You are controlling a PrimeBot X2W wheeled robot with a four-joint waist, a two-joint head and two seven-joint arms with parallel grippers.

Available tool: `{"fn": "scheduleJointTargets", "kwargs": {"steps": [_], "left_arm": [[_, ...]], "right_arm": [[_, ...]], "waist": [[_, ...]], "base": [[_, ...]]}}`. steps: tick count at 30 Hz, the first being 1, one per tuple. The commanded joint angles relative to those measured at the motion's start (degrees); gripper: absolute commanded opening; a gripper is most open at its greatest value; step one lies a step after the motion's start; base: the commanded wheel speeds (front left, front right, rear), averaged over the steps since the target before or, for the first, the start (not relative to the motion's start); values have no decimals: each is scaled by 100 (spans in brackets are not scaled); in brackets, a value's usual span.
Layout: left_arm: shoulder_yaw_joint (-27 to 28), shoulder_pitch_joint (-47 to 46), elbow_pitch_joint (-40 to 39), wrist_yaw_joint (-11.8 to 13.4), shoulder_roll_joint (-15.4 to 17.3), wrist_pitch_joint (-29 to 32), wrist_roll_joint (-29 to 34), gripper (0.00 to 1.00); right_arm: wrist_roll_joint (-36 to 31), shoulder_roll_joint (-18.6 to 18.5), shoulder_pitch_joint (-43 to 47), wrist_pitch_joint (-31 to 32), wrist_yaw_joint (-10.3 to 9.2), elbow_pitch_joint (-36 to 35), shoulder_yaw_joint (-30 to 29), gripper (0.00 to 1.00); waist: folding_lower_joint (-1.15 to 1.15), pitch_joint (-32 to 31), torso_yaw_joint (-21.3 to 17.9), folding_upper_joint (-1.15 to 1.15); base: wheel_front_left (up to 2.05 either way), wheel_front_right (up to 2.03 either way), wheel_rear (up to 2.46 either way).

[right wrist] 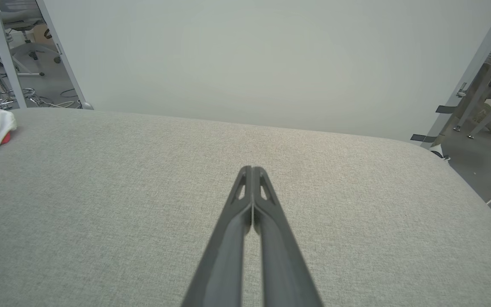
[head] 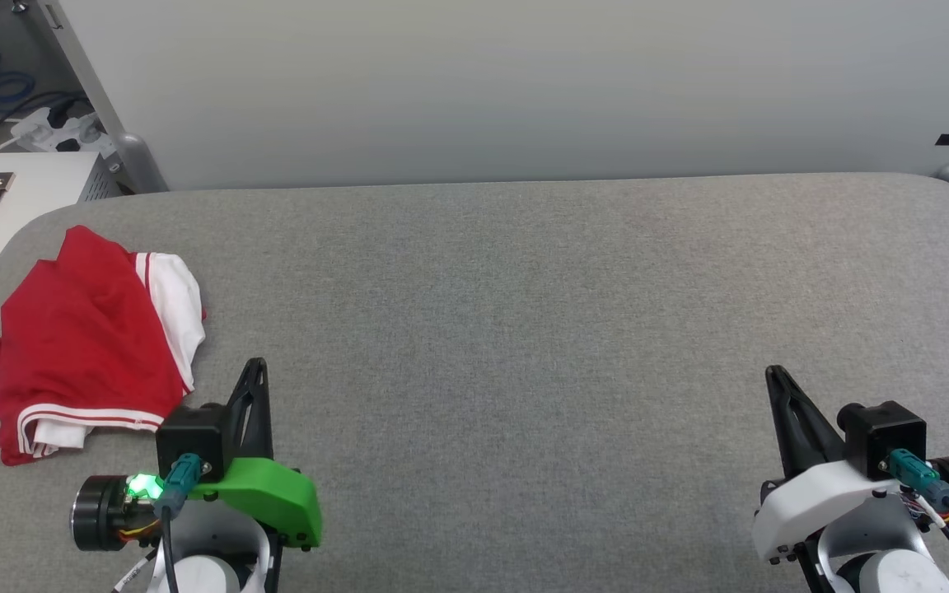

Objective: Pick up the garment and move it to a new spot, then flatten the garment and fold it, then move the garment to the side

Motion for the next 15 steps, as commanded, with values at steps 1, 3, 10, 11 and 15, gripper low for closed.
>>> {"fn": "scheduleJointTargets", "kwargs": {"steps": [1, 3, 10, 11, 15], "left_arm": [[-5, 90, -10, 25, -34, -4, 57, 0], [-5, 90, -10, 25, -34, -4, 57, 0], [-5, 90, -10, 25, -34, -4, 57, 0], [-5, 90, -10, 25, -34, -4, 57, 0], [-5, 90, -10, 25, -34, -4, 57, 0]], "right_arm": [[-54, 11, 41, 17, -5, -21, -7, 0], [-54, 11, 41, 17, -5, -21, -7, 0], [-54, 11, 41, 17, -5, -21, -7, 0], [-54, 11, 41, 17, -5, -21, -7, 0], [-54, 11, 41, 17, -5, -21, -7, 0]], "waist": [[0, 0, 0, 0], [0, 0, 0, 0], [0, 0, 0, 0], [0, 0, 0, 0], [0, 0, 0, 0]], "base": [[0, 0, 0], [0, 0, 0], [0, 0, 0], [0, 0, 0], [0, 0, 0]]}}
